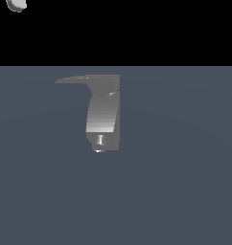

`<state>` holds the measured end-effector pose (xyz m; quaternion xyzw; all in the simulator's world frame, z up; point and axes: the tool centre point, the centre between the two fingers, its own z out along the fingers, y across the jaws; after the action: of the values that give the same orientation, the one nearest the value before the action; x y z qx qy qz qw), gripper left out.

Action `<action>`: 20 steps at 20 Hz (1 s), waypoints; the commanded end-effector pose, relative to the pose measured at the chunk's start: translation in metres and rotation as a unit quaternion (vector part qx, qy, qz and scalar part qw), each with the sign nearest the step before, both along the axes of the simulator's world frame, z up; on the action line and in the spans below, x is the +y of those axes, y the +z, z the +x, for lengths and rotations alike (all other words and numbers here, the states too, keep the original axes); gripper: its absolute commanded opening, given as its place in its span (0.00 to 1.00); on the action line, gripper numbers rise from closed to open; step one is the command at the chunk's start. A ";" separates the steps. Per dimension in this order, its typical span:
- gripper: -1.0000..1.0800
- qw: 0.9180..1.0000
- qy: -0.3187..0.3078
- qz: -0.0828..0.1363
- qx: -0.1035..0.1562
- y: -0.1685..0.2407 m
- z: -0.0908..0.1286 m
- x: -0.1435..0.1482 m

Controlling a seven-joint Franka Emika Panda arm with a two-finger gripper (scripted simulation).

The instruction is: Turn on the faucet by rotating a designated handle.

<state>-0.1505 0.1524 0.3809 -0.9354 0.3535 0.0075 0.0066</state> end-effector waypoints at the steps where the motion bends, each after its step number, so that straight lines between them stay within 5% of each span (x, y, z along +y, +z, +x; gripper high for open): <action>1: 0.00 1.000 -0.027 0.000 0.000 -0.007 0.011 0.006; 10: 0.00 0.993 -0.117 0.000 0.000 -0.032 0.050 0.021; 20: 0.00 0.977 -0.214 -0.001 0.000 -0.059 0.096 0.028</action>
<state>-0.0616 0.1798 0.3262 -0.8464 0.5325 0.0057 0.0070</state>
